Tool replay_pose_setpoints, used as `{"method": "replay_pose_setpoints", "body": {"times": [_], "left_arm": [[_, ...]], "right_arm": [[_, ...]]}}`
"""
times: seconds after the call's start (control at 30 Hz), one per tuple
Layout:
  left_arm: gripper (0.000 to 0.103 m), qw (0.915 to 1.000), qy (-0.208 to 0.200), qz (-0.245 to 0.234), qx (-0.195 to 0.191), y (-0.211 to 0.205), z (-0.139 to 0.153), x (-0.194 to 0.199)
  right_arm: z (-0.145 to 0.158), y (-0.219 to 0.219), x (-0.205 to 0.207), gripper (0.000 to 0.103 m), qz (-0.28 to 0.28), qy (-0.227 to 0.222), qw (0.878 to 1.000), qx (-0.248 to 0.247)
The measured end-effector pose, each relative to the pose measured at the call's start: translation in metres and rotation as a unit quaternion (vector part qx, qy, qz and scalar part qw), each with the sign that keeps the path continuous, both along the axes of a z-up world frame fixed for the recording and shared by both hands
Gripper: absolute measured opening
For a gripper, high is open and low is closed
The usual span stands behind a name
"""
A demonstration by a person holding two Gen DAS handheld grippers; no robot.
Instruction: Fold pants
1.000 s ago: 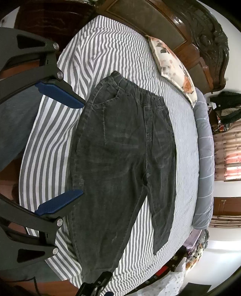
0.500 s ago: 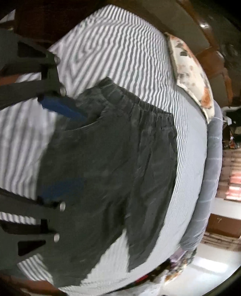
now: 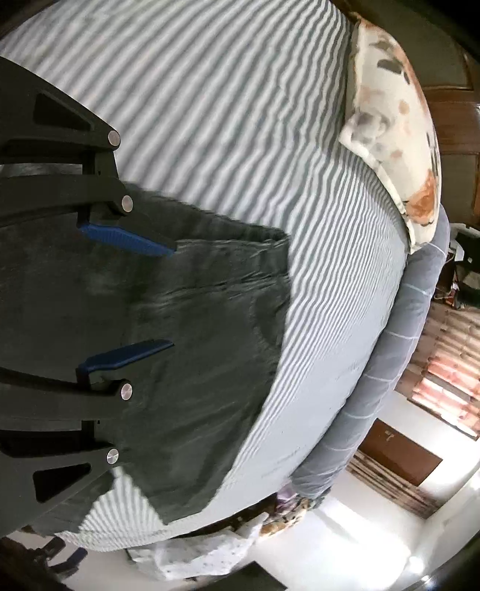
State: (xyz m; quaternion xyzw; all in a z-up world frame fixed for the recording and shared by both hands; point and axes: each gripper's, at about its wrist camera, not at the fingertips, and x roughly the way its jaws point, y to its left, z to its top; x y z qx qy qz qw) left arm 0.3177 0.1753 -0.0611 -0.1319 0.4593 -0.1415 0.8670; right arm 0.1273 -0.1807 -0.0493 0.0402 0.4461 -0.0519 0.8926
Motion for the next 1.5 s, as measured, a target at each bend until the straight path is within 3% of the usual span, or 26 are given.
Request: {"method": "replay_pose_setpoints", "body": {"times": [0.23, 0.43, 0.53, 0.77, 0.97, 1.17, 1.37, 1.4, 1.5], "left_arm": [[0.047, 0.9994, 0.025, -0.019, -0.016, 0.005, -0.027, 0.075], [0.043, 0.9965, 0.052, -0.028, -0.059, 0.014, -0.047, 0.11], [0.04, 0.9939, 0.061, -0.04, -0.083, 0.02, -0.054, 0.115], [0.037, 0.9946, 0.064, -0.038, -0.073, 0.033, -0.054, 0.104], [0.037, 0.9949, 0.059, -0.049, -0.066, 0.021, -0.058, 0.111], [0.037, 0.9884, 0.061, -0.058, -0.126, 0.004, -0.057, 0.143], [0.038, 0.9727, 0.074, -0.007, -0.22, 0.008, -0.075, 0.156], [0.035, 0.9721, 0.069, 0.002, -0.224, 0.01, -0.076, 0.155], [0.008, 0.9842, 0.025, 0.009, -0.175, 0.005, -0.062, 0.142]], "right_arm": [[-0.007, -0.014, 0.113, 0.103, 0.025, 0.005, 0.999, 0.034], [0.003, -0.029, 0.194, 0.102, 0.045, -0.005, 0.999, -0.003], [0.007, -0.029, 0.217, 0.102, 0.059, -0.016, 0.998, -0.017], [-0.002, -0.012, 0.258, 0.102, 0.092, -0.018, 0.995, -0.034], [-0.008, 0.002, 0.273, 0.102, 0.113, -0.023, 0.993, -0.018], [-0.017, 0.002, 0.308, 0.102, 0.158, -0.004, 0.987, -0.015], [-0.039, -0.014, 0.358, 0.102, 0.214, 0.055, 0.975, 0.003], [-0.044, -0.015, 0.366, 0.102, 0.223, 0.065, 0.973, -0.001], [-0.051, -0.019, 0.378, 0.102, 0.251, 0.076, 0.965, -0.01]]}}
